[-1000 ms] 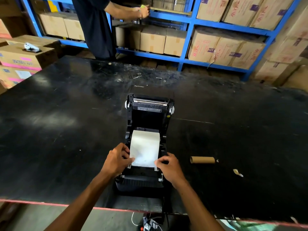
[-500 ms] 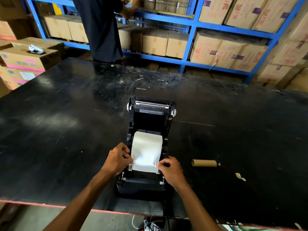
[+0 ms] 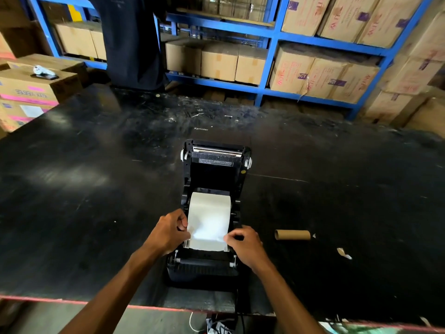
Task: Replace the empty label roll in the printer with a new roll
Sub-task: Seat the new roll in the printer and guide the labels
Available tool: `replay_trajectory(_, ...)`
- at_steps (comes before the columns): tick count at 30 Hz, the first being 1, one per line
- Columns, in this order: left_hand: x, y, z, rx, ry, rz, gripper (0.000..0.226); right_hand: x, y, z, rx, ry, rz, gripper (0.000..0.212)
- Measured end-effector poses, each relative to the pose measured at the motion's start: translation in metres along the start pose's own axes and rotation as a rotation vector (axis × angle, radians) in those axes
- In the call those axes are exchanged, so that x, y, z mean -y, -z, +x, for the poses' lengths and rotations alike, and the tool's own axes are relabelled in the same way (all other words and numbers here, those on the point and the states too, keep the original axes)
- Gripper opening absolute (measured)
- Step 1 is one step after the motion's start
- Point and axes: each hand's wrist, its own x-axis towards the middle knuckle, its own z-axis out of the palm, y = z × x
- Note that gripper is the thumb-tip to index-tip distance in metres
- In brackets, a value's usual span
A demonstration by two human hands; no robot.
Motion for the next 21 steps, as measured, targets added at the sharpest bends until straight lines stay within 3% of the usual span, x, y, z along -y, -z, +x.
replay_trajectory(7,0.000,0.002,-0.001,-0.015,0.042,-0.080,0.019,0.003,0.005,0.001,0.064,-0.004,-0.021,0.023)
replay_trajectory(11,-0.002,0.002,-0.003,0.026,0.011,-0.004,0.023,0.005,0.007,0.001,0.024,0.014,0.155,0.019)
replay_trajectory(21,-0.004,0.001,-0.010,-0.034,0.008,-0.036,0.029,0.001,0.004,-0.006,0.043,0.060,0.167,0.019)
